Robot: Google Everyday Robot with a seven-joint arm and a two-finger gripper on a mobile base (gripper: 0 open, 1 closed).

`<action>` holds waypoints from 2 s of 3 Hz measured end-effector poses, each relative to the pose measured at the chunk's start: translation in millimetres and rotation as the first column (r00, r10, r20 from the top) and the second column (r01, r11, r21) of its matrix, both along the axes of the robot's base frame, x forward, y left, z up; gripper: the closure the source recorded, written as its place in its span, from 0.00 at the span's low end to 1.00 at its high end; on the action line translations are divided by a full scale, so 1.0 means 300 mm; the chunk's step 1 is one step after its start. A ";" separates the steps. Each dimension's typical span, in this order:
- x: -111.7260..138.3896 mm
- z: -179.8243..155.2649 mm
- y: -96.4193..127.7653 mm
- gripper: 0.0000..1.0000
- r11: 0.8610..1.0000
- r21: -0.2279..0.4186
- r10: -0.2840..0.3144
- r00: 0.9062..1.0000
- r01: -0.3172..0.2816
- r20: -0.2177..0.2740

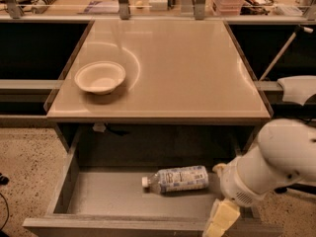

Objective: Pick blue plastic bottle from top drawer and place on counter

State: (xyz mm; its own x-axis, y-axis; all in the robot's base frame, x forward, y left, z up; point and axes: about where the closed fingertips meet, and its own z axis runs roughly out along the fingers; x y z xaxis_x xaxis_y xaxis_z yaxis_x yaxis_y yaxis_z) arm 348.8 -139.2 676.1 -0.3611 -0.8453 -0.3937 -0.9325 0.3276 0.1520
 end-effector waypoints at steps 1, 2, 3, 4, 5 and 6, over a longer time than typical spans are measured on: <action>0.023 -0.056 0.006 0.00 0.999 0.009 -0.036 0.999 0.035 0.026; 0.027 -0.050 0.006 0.00 0.999 0.009 -0.035 0.999 0.035 0.031; 0.083 0.058 0.036 0.00 0.998 0.053 -0.048 0.994 0.043 0.095; 0.177 0.197 0.094 0.00 0.994 0.103 -0.050 0.991 0.037 0.124; 0.196 0.224 0.099 0.00 0.994 0.107 -0.049 0.989 0.035 0.139; 0.192 0.183 0.101 0.00 0.991 0.111 -0.088 0.984 0.072 0.153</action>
Offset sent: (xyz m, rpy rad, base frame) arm 0.0048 0.0017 -0.0194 0.0093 -0.0188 -0.0355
